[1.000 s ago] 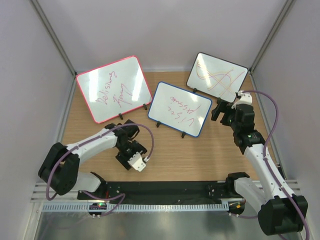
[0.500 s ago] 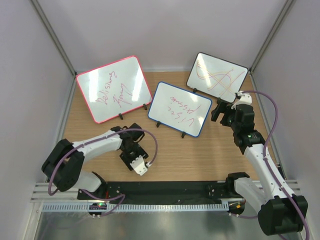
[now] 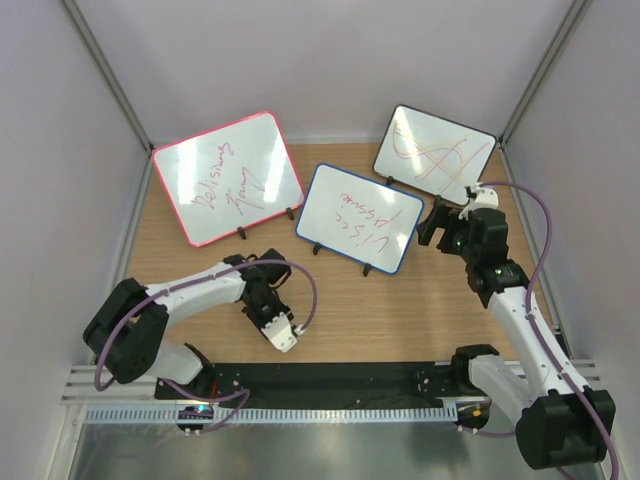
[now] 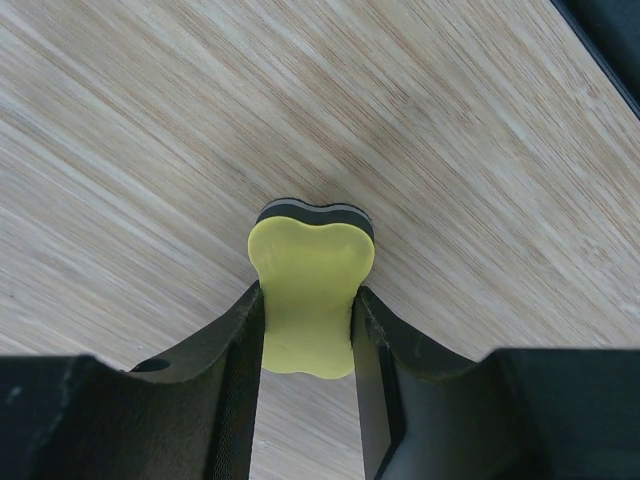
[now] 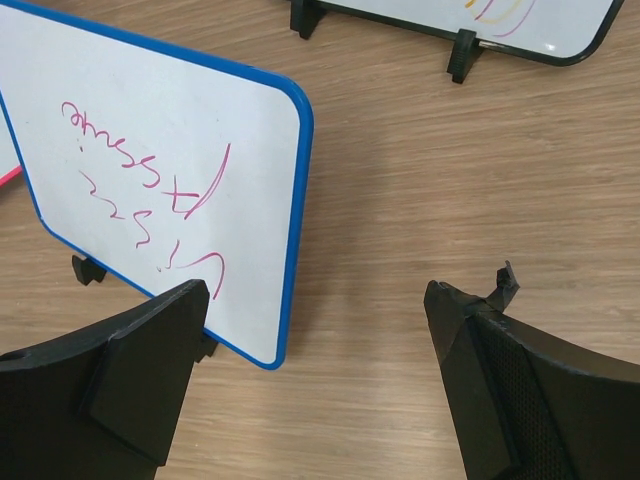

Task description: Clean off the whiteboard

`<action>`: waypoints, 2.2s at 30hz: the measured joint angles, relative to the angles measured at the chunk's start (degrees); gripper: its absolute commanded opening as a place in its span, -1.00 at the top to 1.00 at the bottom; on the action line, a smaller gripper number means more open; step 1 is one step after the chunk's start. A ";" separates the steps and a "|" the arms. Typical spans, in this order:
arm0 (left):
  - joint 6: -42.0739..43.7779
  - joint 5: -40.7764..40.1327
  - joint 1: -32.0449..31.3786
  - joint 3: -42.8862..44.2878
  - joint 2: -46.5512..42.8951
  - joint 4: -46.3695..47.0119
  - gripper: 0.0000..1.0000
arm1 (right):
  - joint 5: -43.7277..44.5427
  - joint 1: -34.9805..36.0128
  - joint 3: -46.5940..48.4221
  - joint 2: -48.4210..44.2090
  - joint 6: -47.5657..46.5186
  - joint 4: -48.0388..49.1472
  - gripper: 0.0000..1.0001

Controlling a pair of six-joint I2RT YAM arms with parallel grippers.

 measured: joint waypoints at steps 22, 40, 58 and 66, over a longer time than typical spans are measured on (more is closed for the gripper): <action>-63.08 -0.55 2.91 10.43 -2.54 20.24 0.99 | -18.03 -0.26 -2.45 9.70 3.10 4.22 -0.92; -88.19 -10.73 6.08 34.45 20.24 33.27 0.99 | -24.90 -3.06 -9.79 18.01 1.68 23.10 -0.57; -87.12 -15.19 5.84 45.11 30.58 37.70 0.99 | -26.88 -3.06 -9.79 23.10 1.07 28.92 -0.25; -85.29 -16.09 4.33 45.13 31.23 38.34 0.96 | -27.82 -3.06 -9.79 23.21 0.96 29.29 0.02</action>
